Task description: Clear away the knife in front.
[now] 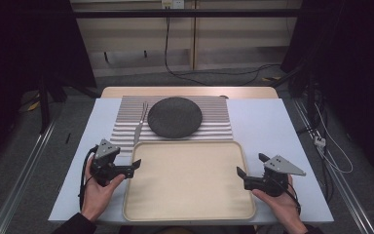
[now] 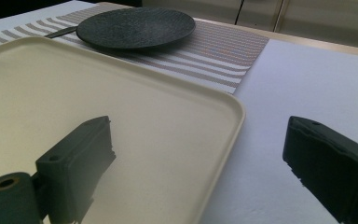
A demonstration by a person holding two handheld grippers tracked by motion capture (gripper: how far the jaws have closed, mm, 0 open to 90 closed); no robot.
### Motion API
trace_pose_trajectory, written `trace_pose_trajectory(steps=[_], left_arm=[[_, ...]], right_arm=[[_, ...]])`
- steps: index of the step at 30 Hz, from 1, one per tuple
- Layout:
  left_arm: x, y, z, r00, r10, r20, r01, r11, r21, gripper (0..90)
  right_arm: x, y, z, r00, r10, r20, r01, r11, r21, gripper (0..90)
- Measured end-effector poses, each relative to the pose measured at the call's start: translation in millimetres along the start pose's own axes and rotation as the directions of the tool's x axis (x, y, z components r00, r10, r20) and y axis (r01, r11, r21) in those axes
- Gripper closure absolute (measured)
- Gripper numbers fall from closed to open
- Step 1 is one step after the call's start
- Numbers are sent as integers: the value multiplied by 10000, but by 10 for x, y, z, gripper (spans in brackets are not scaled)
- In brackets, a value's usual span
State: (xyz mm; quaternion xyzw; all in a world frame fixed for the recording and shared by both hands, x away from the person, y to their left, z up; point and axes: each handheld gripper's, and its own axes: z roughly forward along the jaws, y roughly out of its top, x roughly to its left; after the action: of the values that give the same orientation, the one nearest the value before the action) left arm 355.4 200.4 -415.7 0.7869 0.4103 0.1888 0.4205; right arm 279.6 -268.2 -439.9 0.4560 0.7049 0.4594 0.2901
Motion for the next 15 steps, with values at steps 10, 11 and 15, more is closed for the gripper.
trace_pose_trajectory(steps=[10, 11, 15], left_arm=[[177, 168, 161, 9986, 415, -325, -406, 9988, 260, 96], [183, 192, 178, 9981, 504, -361, -494, 9984, 288, 96], [231, 267, 220, 9982, 430, -427, -422, 9989, 202, 107]], right_arm=[[-1, -1, 10, 10000, -28, 24, 28, 10000, 61, 82], [0, 0, 9, 10000, -13, 32, 13, 10000, 55, 82], [-2, -2, 6, 10000, 4, 27, -4, 10000, 57, 82]])
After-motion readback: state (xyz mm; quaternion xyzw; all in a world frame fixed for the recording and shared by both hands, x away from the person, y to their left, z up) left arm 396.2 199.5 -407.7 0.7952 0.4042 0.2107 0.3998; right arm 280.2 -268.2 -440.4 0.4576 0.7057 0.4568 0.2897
